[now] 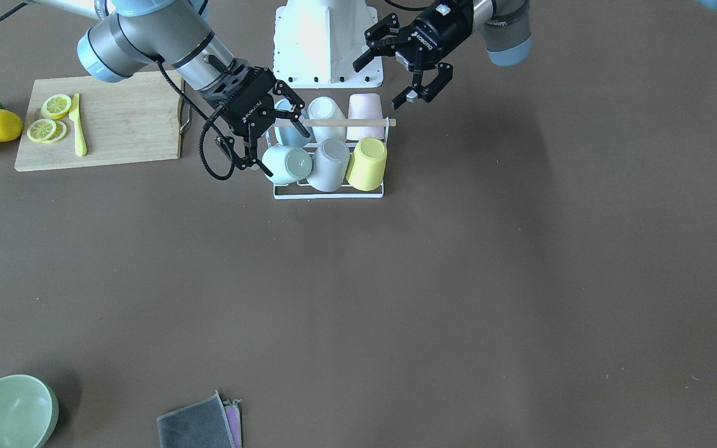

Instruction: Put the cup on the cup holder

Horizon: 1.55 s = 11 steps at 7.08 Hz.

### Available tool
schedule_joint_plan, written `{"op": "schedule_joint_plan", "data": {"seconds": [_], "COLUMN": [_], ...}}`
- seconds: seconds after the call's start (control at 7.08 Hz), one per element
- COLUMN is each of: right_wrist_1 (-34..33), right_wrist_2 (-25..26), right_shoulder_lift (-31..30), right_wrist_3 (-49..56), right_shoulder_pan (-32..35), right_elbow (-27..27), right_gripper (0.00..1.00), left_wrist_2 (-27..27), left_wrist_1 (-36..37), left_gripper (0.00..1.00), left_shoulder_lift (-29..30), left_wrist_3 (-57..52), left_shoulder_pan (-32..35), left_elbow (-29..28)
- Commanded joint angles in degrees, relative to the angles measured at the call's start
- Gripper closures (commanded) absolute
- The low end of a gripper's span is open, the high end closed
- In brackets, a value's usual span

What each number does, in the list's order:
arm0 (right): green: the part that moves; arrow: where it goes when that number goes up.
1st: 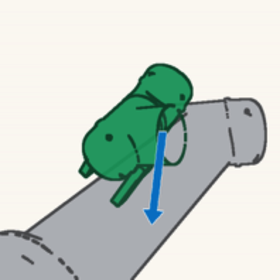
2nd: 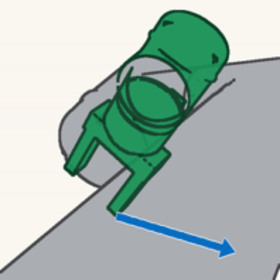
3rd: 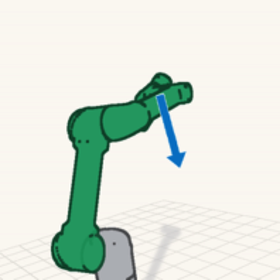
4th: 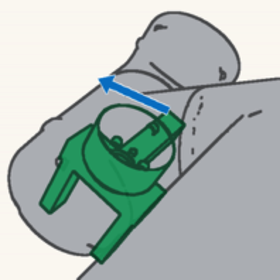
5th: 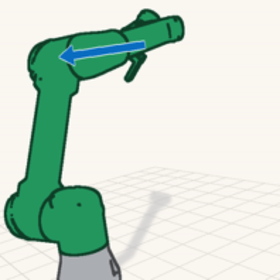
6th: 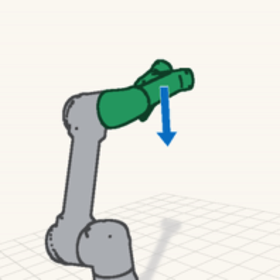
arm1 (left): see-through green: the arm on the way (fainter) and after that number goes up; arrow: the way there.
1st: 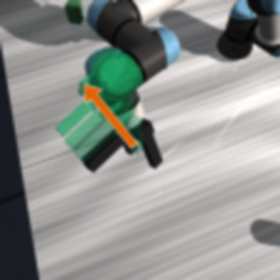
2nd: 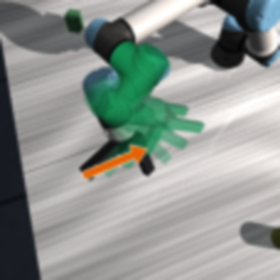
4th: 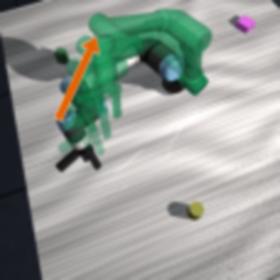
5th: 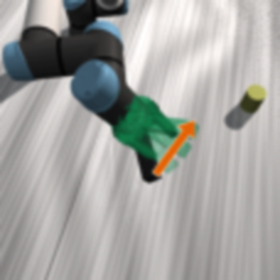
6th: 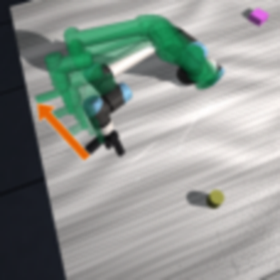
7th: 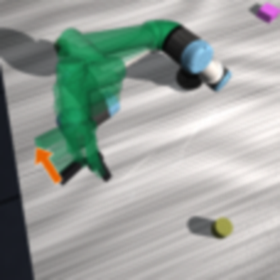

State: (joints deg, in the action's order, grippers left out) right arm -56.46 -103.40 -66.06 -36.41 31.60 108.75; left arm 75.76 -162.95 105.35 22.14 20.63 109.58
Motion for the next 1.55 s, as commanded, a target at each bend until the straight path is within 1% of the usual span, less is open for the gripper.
{"op": "schedule_joint_plan", "data": {"seconds": [0.0,0.14,0.28,0.42,0.56,0.71,0.85,0.99,1.13,1.27,1.41], "right_wrist_1": [-12.0,-21.9,-27.3,-28.5,-29.1,-29.9,-32.4,-37.8,-41.2,-44.0,-45.1], "right_wrist_2": [-2.6,-5.9,-7.5,-7.7,-8.3,-8.2,-8.5,-8.6,-9.6,-11.8,-17.6], "right_shoulder_lift": [0.6,1.8,1.6,0.7,-1.2,-3.5,-4.0,-3.8,-3.9,-4.6,-7.7], "right_wrist_3": [0.6,1.7,4.0,6.2,6.0,5.7,5.6,5.7,6.1,6.3,6.4], "right_shoulder_pan": [3.8,7.3,11.4,14.2,17.4,19.7,22.5,25.5,27.5,29.4,32.4], "right_elbow": [5.4,8.2,9.8,9.5,9.5,9.2,8.3,8.2,8.2,8.1,7.4], "right_gripper": [0.00,0.00,0.00,0.00,0.00,0.00,0.00,0.00,0.00,0.00,0.00], "left_wrist_2": [15.2,18.8,26.6,35.9,39.7,41.5,42.9,43.3,44.5,51.4,53.4], "left_wrist_1": [12.6,17.4,24.6,33.7,39.6,44.9,51.9,58.2,60.5,63.8,65.6], "left_gripper": [0.02,0.02,0.02,0.02,0.02,0.02,0.02,0.02,0.02,0.02,0.02], "left_shoulder_lift": [0.8,0.7,0.9,1.1,1.1,0.8,1.0,1.0,-0.2,-2.8,-7.0], "left_wrist_3": [5.2,6.9,7.0,6.9,6.9,6.9,6.7,6.2,6.2,6.2,6.2], "left_shoulder_pan": [9.0,10.8,15.5,20.5,21.6,21.8,23.4,24.9,29.7,34.5,39.7], "left_elbow": [-0.9,-1.5,-1.4,-1.4,-1.5,-1.6,-1.7,-1.8,-3.8,-5.1,-5.7]}}
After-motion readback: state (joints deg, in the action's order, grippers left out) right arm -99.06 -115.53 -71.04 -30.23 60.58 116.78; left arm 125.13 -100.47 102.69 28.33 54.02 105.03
